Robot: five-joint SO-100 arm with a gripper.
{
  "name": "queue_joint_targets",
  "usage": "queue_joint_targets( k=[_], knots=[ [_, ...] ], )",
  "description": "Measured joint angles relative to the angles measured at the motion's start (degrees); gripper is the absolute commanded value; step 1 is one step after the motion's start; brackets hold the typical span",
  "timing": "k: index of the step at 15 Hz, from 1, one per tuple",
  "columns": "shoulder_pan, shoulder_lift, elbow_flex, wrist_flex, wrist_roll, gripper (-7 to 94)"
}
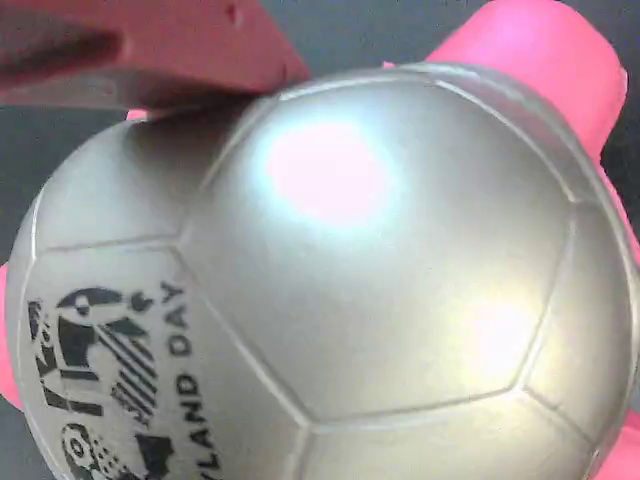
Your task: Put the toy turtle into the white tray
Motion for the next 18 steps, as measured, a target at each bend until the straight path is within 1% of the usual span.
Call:
queue_joint_targets(
  k=[2, 4, 7, 8, 10, 11, 15, 18],
  knots=[
    [1.14, 7.12, 2.37, 1.67, 0.18, 0],
    [4.83, 11.69, 2.55, 2.9, 2.46, 0],
    [15.47, 17.31, 1.49, 4.92, 4.92, 0],
    [19.69, 17.67, -1.05, 5.89, 6.94, 0],
    [27.6, 16.26, -6.68, 11.07, 10.37, 0],
    [31.38, 14.41, -8.09, 12.13, 11.87, 0],
    [43.95, 8.7, -9.32, 12.48, 13.27, 0],
    [49.92, 1.23, -18.28, 11.25, 18.81, 0]
  ],
)
